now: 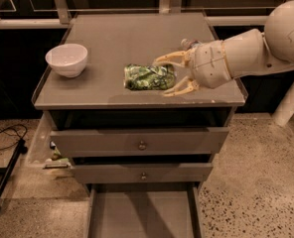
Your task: Pick green can from bottom drawer and place on counter
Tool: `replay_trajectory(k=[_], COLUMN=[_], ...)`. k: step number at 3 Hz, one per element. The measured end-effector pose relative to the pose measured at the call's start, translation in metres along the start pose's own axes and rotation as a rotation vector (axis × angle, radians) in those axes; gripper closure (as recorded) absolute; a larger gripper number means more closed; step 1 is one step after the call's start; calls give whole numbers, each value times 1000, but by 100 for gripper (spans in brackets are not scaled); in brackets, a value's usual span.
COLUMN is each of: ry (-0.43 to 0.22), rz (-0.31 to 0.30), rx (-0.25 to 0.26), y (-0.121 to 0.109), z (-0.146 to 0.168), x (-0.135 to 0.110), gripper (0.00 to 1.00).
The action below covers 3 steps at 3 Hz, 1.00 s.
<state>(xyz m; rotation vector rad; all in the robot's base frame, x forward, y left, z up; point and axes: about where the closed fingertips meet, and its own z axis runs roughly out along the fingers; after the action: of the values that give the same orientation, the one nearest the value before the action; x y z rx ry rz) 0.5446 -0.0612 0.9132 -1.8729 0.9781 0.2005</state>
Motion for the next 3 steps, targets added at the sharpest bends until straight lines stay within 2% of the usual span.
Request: replay_trajectory(k=[1, 2, 3], ry=[0, 3, -5], rz=[0, 27, 71], rx=[0, 3, -14], y=[0, -9, -31], z=[0, 3, 14], x=[0, 9, 33], gripper=[100, 100, 100])
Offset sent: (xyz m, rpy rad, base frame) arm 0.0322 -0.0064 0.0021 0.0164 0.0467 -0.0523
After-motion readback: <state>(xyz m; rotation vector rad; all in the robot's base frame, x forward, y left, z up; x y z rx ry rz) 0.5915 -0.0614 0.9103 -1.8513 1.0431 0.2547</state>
